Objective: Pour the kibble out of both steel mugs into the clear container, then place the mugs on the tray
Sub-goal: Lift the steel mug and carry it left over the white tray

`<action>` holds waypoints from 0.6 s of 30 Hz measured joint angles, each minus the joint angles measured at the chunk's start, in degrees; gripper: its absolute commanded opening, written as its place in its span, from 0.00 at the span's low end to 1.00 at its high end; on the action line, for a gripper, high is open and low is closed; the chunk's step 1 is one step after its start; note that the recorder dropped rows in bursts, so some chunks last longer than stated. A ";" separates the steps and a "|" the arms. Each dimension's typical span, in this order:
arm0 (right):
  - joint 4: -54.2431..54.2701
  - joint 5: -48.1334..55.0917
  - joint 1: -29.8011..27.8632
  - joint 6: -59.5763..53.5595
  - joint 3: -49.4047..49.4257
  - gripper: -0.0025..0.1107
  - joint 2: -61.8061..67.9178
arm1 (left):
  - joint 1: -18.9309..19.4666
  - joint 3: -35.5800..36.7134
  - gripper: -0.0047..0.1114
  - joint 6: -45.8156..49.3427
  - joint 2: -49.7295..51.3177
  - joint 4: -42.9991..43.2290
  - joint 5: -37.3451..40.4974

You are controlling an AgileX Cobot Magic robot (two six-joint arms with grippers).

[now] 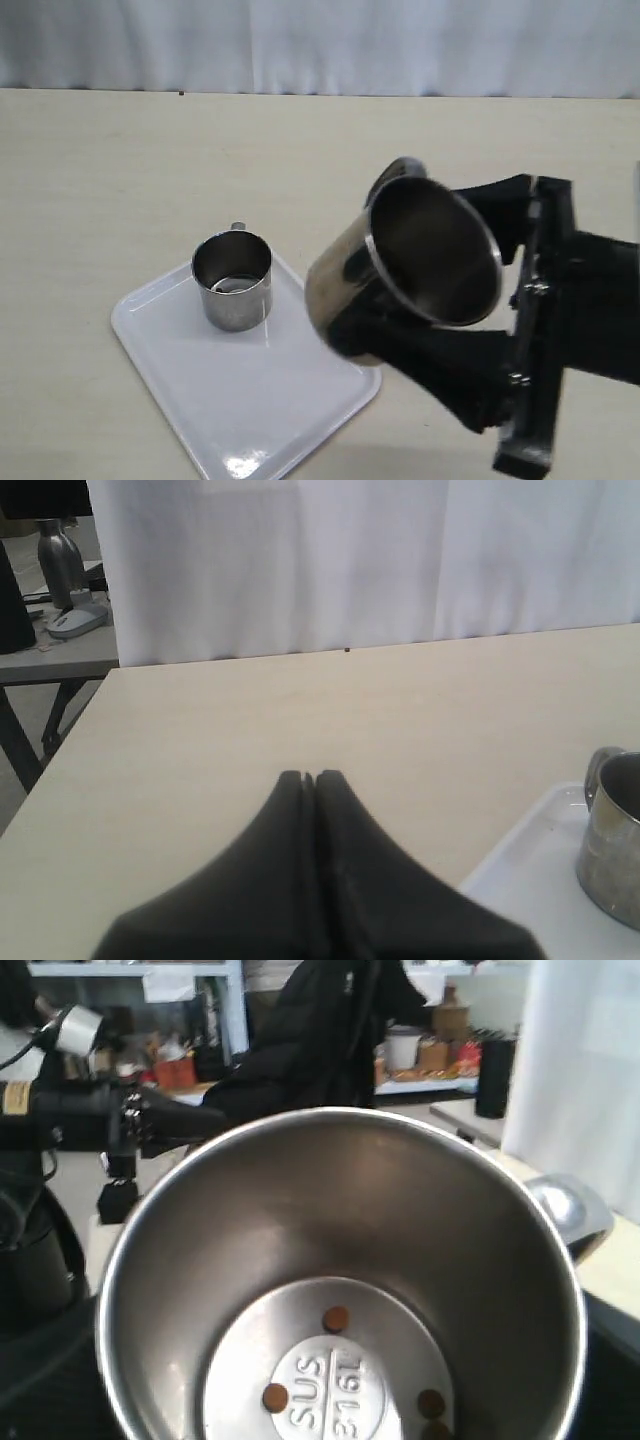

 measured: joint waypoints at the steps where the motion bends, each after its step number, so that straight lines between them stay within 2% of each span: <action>1: 2.54 6.68 7.70 -1.83 -1.59 0.06 1.74 | 0.00 0.00 0.04 0.00 0.00 0.00 0.00; 2: 5.41 12.37 12.84 -3.80 -2.84 0.06 3.16 | 0.00 0.00 0.04 0.00 0.00 0.00 0.00; 3: 13.98 22.57 22.56 -10.30 -5.48 0.06 6.62 | 0.00 0.00 0.04 0.00 0.00 0.00 0.00; 6: 28.47 29.86 32.37 -21.67 -9.30 0.06 12.03 | 0.00 0.00 0.04 0.00 0.00 0.00 0.00; 7: 37.65 31.12 37.03 -29.07 -11.67 0.06 15.85 | 0.00 0.00 0.04 0.00 0.00 0.00 0.00; 12: 55.65 32.13 40.10 -42.00 -17.74 0.06 31.09 | 0.00 0.00 0.04 0.00 0.00 0.00 0.00; 18: 60.71 32.99 40.10 -43.46 -24.07 0.06 43.97 | 0.00 0.00 0.04 0.00 0.00 0.00 0.00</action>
